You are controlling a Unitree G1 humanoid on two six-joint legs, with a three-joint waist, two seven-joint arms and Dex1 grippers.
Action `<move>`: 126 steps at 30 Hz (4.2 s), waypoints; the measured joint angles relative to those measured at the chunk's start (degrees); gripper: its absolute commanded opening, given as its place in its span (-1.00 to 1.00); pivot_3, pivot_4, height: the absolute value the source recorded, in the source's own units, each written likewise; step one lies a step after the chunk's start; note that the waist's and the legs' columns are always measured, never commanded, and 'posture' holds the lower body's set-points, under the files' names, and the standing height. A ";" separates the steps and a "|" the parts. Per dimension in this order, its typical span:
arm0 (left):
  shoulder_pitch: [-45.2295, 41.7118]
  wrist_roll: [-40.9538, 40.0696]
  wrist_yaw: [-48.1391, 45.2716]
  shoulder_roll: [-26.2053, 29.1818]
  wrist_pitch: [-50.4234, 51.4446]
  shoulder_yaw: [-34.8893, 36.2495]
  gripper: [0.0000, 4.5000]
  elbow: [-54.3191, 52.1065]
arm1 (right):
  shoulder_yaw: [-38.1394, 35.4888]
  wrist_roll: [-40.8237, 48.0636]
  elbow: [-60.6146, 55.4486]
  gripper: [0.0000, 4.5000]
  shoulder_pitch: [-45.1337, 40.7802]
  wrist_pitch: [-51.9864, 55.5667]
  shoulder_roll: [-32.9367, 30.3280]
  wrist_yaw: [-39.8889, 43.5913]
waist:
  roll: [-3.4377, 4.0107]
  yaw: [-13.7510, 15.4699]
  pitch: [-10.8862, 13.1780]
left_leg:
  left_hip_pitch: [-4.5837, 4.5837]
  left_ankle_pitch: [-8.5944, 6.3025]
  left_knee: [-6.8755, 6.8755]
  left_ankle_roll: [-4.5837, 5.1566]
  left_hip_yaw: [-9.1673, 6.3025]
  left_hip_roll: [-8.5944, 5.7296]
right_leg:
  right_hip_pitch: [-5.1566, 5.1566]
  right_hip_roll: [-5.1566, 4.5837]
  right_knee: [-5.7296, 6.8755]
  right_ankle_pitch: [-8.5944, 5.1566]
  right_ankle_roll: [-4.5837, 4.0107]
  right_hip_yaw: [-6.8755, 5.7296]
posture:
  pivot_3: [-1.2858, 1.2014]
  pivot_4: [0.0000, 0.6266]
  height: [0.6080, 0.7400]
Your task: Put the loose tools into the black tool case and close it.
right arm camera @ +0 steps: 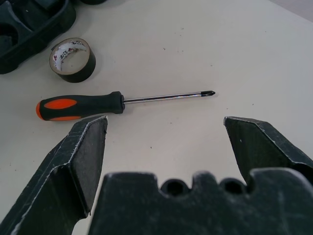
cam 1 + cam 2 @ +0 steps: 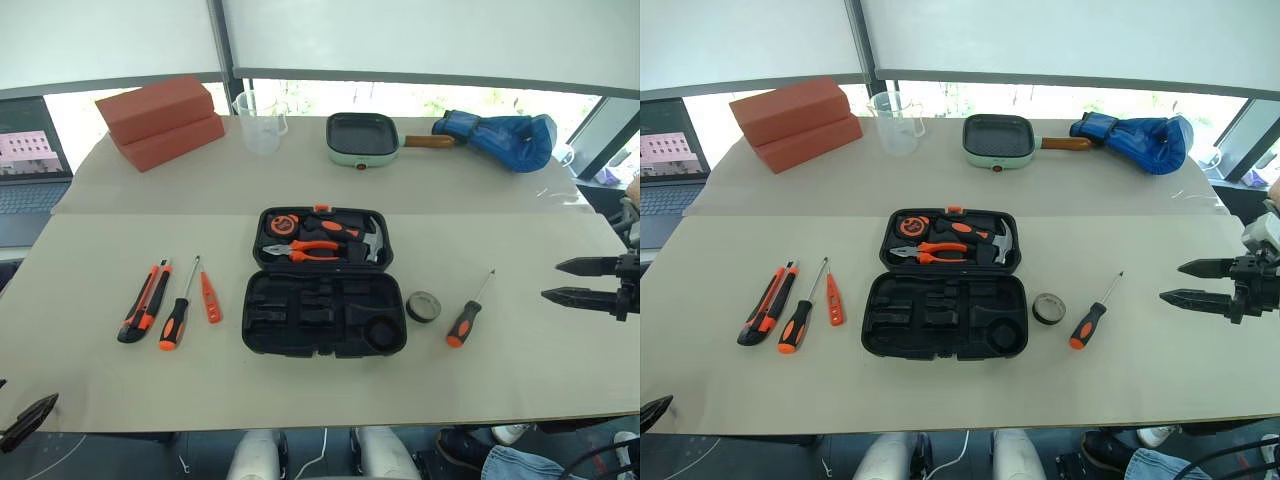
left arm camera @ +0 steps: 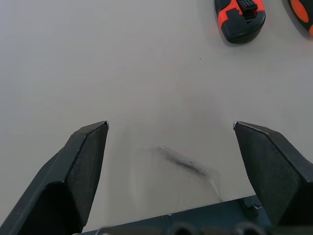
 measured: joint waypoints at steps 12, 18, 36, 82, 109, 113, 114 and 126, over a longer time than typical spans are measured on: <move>-8.99 -7.11 9.97 2.94 17.42 -3.23 0.95 -13.39 | -2.28 0.90 -3.27 0.97 2.78 -5.30 0.83 -0.61 | -0.02 0.51 0.00 | -0.01 0.01 0.10 0.00 -0.07 -0.01 | 0.07 0.02 0.09 0.24 0.44 -0.02 | 0.03 -0.52 1.00; -22.79 -17.27 21.85 9.27 37.48 -7.91 0.95 -22.94 | -6.92 9.51 -26.41 0.97 12.25 4.10 1.61 -0.98 | 0.05 0.40 0.00 | -0.01 0.00 0.03 0.00 -0.19 0.00 | 0.06 0.10 0.18 0.25 0.46 -0.02 | 0.03 -0.52 1.00; -48.80 -22.02 43.74 3.69 71.81 -27.53 0.95 -26.15 | -7.70 31.76 -73.80 0.97 13.91 24.75 6.47 -15.80 | -0.24 0.57 0.09 | -0.05 0.04 0.09 -0.08 -0.37 -0.13 | 0.09 0.22 0.15 0.27 0.46 0.01 | 0.03 -0.52 1.00; -68.24 -2.17 3.07 21.67 27.94 -58.91 -0.61 -18.34 | -6.47 33.84 -74.28 1.00 14.90 26.59 7.52 -19.76 | -0.43 1.78 0.16 | -0.45 0.03 0.22 -0.01 -0.09 -0.32 | 0.00 0.10 -0.09 0.32 0.57 -0.16 | 0.03 -0.52 1.00; -89.26 31.49 -17.50 -2.29 -6.50 -84.32 -0.61 19.99 | -17.79 35.54 -82.99 1.00 29.54 27.86 8.37 -30.83 | -0.43 2.05 0.16 | -1.10 -0.13 1.23 0.30 -0.42 -0.11 | -0.07 0.41 0.00 0.42 0.81 -0.21 | 0.03 -0.52 1.00; -89.34 31.85 -17.94 -2.42 -7.29 -84.12 -0.61 20.39 | -17.73 36.34 -82.99 1.00 28.99 27.86 8.37 -30.93 | -0.43 2.07 0.16 | -1.09 -0.13 1.27 0.30 -0.46 -0.10 | -0.06 0.41 0.03 0.42 0.81 -0.21 | 0.03 -0.52 1.00; -89.34 31.89 -18.05 -2.42 -7.30 -84.04 -0.61 20.39 | -17.70 36.40 -82.99 1.00 28.90 27.86 8.37 -30.98 | -0.43 2.07 0.16 | -1.10 -0.13 1.27 0.30 -0.47 -0.10 | -0.06 0.41 0.03 0.42 0.81 -0.21 | 0.03 -0.52 1.00; -89.25 28.97 -23.41 1.63 -2.03 -79.58 0.29 11.07 | -17.30 36.82 -82.58 1.00 28.52 27.86 8.38 -31.97 | -0.43 2.01 0.16 | -1.10 -0.13 1.30 0.30 -0.87 -0.10 | -0.04 0.42 0.08 0.42 0.82 -0.22 | 0.03 -0.52 1.00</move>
